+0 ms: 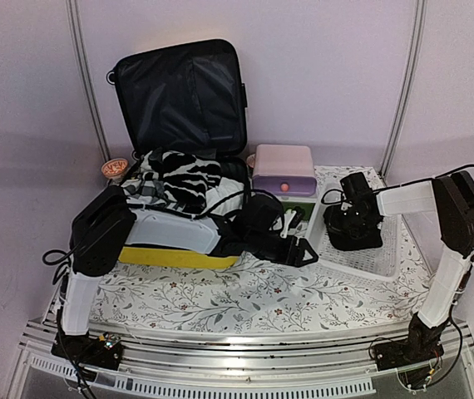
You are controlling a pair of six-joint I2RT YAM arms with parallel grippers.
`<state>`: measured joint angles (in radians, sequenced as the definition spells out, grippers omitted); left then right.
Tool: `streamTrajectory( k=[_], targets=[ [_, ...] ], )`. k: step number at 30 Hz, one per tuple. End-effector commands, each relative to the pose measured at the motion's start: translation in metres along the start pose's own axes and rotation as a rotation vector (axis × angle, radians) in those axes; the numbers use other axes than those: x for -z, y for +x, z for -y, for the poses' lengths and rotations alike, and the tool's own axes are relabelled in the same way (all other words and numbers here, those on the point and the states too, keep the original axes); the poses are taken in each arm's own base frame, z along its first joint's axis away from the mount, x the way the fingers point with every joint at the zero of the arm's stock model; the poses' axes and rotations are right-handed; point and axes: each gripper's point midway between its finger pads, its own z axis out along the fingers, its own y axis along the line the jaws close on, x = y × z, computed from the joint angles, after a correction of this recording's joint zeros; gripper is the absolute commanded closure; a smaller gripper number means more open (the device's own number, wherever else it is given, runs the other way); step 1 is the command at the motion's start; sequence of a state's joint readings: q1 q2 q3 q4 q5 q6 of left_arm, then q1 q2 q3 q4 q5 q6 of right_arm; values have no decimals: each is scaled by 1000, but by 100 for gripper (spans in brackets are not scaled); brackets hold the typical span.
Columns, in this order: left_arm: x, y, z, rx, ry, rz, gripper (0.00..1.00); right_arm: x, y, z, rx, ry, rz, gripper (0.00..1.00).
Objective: Open, take out, and arrange the luggage
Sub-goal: Adjust the clothes in the bin.
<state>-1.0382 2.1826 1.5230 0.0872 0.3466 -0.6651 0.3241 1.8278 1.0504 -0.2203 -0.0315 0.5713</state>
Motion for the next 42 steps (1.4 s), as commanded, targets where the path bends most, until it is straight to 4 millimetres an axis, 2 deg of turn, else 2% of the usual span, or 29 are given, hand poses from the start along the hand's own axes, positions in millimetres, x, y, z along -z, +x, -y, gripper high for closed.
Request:
streamTrajectory(
  k=[1,7,13,18,24,26,27,28,30,33,36,42],
  targets=[
    [-1,-20,3,1,54,48,31,0,-33,12,-109,75,129,99],
    [-1,-25,9,-4,93,64,32,-5,-58,17,-158,86,181,99],
    [7,-38,7,1,79,99,34,2,-69,7,-177,39,208,99],
    [28,-53,-13,69,65,133,31,24,-75,-6,-131,-19,227,99],
    [26,-62,-17,49,66,129,29,53,-77,-11,-60,-43,266,99],
    [22,-66,-15,46,81,125,33,58,-74,-8,-34,-27,261,98],
    [20,-68,-13,42,90,123,41,60,-71,-5,-24,-16,250,98],
    [17,-70,-12,36,101,119,55,60,-67,-3,-10,-6,236,98],
    [11,-73,-10,33,110,110,62,57,-55,3,5,10,198,98],
    [4,-77,-8,30,127,105,62,53,-42,10,18,21,168,98],
    [-3,-73,-8,39,140,86,62,45,-37,17,11,38,153,98],
    [-15,-61,1,34,171,43,62,27,-51,20,-15,33,156,99]
  ],
)
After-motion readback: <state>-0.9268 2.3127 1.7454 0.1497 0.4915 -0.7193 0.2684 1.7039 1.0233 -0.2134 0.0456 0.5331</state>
